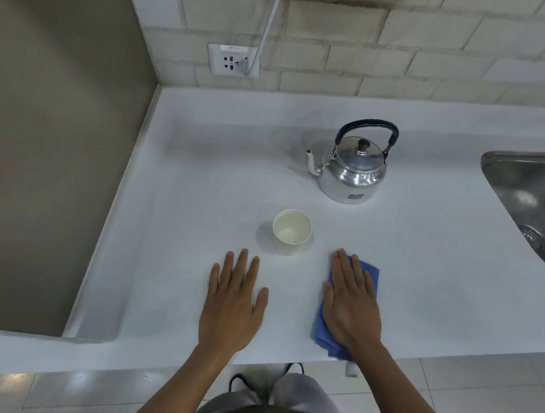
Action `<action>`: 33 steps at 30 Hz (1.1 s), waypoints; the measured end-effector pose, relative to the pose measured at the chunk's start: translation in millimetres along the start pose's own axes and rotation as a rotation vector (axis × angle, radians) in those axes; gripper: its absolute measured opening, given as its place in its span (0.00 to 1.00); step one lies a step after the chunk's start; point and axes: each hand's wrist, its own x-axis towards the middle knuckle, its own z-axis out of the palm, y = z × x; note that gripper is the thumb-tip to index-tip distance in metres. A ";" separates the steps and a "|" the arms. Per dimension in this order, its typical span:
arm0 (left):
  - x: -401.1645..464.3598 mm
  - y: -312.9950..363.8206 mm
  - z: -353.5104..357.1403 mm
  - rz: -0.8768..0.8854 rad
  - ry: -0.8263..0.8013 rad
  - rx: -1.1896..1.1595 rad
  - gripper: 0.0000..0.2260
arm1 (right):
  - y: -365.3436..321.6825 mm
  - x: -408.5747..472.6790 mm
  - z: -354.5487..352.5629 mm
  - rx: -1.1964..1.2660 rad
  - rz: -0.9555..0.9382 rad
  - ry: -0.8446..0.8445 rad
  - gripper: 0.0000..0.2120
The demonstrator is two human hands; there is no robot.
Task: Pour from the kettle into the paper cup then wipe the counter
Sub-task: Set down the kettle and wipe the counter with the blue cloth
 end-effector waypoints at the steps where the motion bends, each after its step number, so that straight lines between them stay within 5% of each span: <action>1: 0.1 0.5 0.1 -0.005 -0.001 0.001 0.31 | -4.6 8.5 -0.6 -0.006 0.040 0.000 0.28; 4: 0.5 0.2 1.1 -0.005 0.011 0.009 0.31 | -21.7 15.9 -1.1 0.004 0.097 -0.005 0.29; 12: -0.2 -1.3 2.1 0.007 0.043 -0.029 0.31 | -4.3 -40.6 -2.3 0.046 -0.110 -0.032 0.28; 21: -0.9 1.8 3.5 -0.001 0.054 -0.018 0.29 | 24.4 25.1 -11.3 -0.013 0.141 0.019 0.28; 26: 0.8 -1.3 4.6 0.009 0.058 -0.013 0.30 | -12.7 -19.0 -3.3 0.022 -0.052 -0.032 0.28; 33: 0.8 -2.5 7.7 0.000 0.058 -0.011 0.30 | 54.8 -7.4 -18.1 0.035 0.007 0.011 0.29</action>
